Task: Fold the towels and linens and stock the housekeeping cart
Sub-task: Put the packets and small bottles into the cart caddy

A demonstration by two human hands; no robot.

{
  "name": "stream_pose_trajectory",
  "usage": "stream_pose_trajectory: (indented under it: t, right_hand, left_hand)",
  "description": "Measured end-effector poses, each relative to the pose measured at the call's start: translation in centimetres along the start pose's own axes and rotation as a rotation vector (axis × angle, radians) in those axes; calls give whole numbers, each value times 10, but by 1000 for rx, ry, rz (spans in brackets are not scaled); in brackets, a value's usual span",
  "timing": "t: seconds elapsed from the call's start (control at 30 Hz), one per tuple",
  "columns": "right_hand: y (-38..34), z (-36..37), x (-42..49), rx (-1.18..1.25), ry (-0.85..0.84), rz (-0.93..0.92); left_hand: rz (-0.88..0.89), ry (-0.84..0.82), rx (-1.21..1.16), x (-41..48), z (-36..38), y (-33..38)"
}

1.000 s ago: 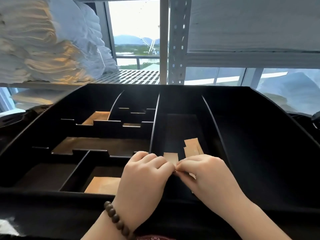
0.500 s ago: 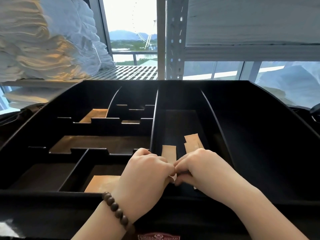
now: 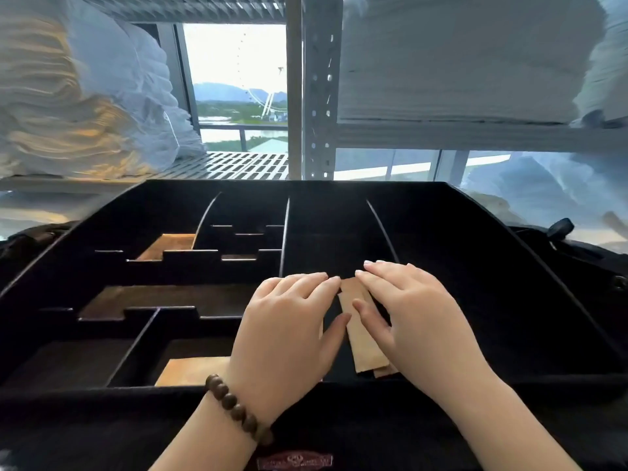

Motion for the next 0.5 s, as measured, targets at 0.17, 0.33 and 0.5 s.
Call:
stream_pose_trajectory:
  t: [0.17, 0.33, 0.5]
  right_hand:
    - [31, -44, -20, -65, 55, 189]
    - [66, -91, -66, -171, 137, 407]
    - [87, -116, -132, -247, 161, 639]
  left_hand:
    - [43, 8, -122, 20, 5, 46]
    - [167, -13, -341, 30, 21, 109]
    - [312, -75, -546, 16, 40, 174]
Point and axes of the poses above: each hand's wrist, its own x-axis towards the middle knuckle, its own z-axis out of the palm, y = z × x, the point moved 5 cm from there along x, towards the middle knuckle, and after that the axes turned 2 degrees about -y, right-handed, at the moved point
